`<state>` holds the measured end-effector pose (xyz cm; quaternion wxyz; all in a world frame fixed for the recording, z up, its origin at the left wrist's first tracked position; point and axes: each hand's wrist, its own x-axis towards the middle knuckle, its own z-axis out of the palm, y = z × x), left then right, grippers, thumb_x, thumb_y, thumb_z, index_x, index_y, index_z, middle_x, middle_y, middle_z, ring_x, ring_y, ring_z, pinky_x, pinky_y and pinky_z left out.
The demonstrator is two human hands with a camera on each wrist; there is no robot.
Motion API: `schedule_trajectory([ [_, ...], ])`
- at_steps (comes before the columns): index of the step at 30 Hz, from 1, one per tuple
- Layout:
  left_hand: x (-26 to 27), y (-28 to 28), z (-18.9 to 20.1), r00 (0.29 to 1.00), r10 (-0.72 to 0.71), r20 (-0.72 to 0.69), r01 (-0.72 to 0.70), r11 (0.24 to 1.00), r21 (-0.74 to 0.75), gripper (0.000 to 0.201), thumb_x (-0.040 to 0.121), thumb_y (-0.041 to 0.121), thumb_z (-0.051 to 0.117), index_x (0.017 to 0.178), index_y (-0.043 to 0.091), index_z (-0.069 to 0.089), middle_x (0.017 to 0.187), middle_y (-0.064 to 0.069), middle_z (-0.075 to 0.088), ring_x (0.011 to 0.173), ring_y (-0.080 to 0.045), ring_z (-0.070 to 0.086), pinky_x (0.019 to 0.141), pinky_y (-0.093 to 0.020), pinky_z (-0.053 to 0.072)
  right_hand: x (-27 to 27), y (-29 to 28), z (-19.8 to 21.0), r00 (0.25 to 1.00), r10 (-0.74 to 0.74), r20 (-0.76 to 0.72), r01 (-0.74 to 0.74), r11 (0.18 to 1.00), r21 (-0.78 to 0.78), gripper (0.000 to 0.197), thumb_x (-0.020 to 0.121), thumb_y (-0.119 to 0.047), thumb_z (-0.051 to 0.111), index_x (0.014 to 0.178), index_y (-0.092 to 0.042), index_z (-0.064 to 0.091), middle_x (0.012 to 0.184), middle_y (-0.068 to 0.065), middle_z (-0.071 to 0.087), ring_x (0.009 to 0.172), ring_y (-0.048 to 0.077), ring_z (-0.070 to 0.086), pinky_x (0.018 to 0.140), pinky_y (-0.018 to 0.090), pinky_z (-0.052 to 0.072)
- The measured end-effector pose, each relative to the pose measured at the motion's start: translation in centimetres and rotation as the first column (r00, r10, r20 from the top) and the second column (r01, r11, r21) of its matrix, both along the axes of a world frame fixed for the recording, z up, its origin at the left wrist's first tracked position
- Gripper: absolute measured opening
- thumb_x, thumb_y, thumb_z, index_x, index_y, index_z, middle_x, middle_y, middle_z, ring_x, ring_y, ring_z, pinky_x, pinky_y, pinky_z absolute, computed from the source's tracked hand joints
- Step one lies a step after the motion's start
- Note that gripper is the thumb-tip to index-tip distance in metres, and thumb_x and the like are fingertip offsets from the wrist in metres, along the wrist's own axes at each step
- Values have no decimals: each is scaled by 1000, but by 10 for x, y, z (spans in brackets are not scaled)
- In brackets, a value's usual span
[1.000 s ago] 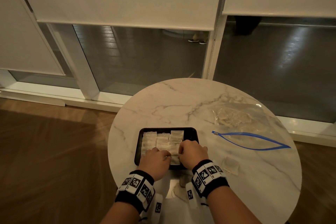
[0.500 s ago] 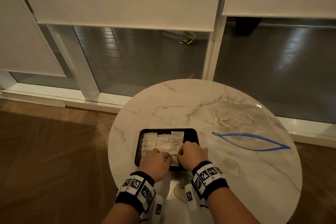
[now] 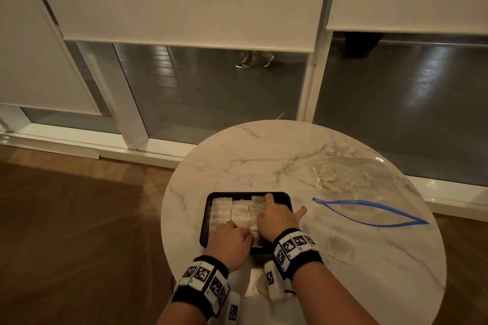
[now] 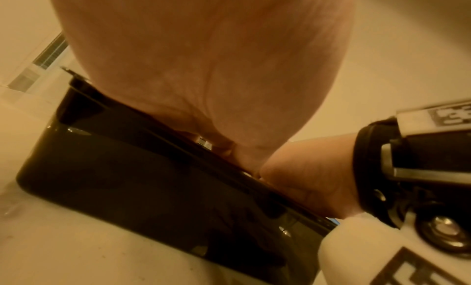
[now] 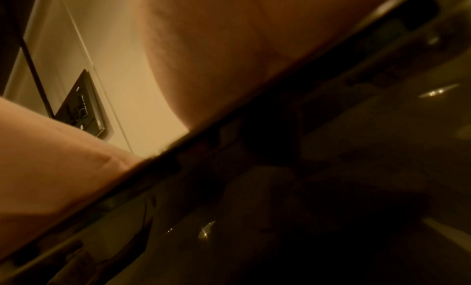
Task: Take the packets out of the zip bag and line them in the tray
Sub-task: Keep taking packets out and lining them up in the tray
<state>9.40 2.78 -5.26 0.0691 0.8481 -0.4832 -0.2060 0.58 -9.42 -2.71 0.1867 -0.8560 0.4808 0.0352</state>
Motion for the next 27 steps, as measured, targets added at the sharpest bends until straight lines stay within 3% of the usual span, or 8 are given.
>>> schedule_trajectory([
  [7, 0, 0, -1, 1000, 1, 4, -1, 1000, -12, 41, 98, 42, 30, 108, 30, 68, 110, -4, 60, 110, -24, 51, 93, -44, 43, 1, 0, 0, 998, 16, -56, -16, 1000, 8, 44, 89, -31, 41, 132, -25, 46, 90, -7, 63, 104, 22, 60, 110, 68, 7],
  [11, 0, 2, -1, 1000, -7, 17, 8, 1000, -29, 40, 100, 42, 32, 111, 30, 68, 111, -3, 60, 112, -23, 50, 90, -42, 41, 1, -1, 1, 1000, 21, -18, -20, 999, 28, 38, 90, -29, 41, 128, -28, 47, 93, -7, 62, 103, 21, 59, 108, 66, 12],
  [14, -3, 3, 7, 1000, 18, -2, -18, 996, -82, 37, 102, 41, 37, 118, 31, 69, 118, -1, 57, 116, -21, 48, 97, -40, 38, -7, -4, 7, 994, 0, 112, -3, 1000, 31, 35, 93, -29, 42, 128, -33, 49, 104, -9, 64, 106, 18, 57, 105, 57, 21],
  [16, -4, 4, 14, 999, 41, -18, -44, 986, -161, 32, 101, 39, 42, 117, 32, 70, 118, 2, 56, 116, -19, 48, 99, -39, 35, -17, -7, 13, 961, -10, 278, 2, 1000, 26, 29, 97, -29, 44, 123, -36, 55, 101, -15, 63, 103, 12, 57, 102, 47, 28],
  [19, -6, 4, 22, 999, 39, -3, -39, 967, -252, 28, 100, 37, 45, 110, 31, 71, 113, 6, 58, 113, -18, 50, 97, -36, 35, -42, -16, 18, 843, -50, 535, 6, 997, 83, 17, 97, -27, 52, 107, -37, 62, 91, -20, 64, 92, 4, 59, 93, 36, 41],
  [21, -7, 2, 26, 1000, 6, -22, -12, 965, -260, 28, 101, 37, 47, 111, 28, 71, 111, 5, 60, 111, -17, 52, 96, -34, 36, -61, -27, 18, 751, -120, 649, 47, 990, 130, 14, 96, -21, 57, 100, -31, 66, 94, -14, 69, 90, 5, 63, 87, 32, 52],
  [24, -15, -2, 28, 993, -90, -71, 73, 975, -211, 30, 99, 44, 50, 112, 28, 72, 109, 5, 63, 110, -17, 54, 98, -37, 42, -88, -42, 19, 719, -218, 660, 141, 975, 169, 14, 95, -14, 59, 101, -23, 69, 97, -4, 70, 92, 13, 65, 85, 32, 53],
  [27, -25, -3, 26, 985, -152, -78, 140, 981, -135, 34, 101, 45, 46, 103, 26, 74, 101, 3, 67, 102, -19, 57, 96, -40, 43, -109, -53, 12, 777, -281, 563, 186, 957, 221, 17, 94, -15, 59, 106, -19, 69, 105, 4, 69, 96, 18, 63, 83, 29, 46],
])
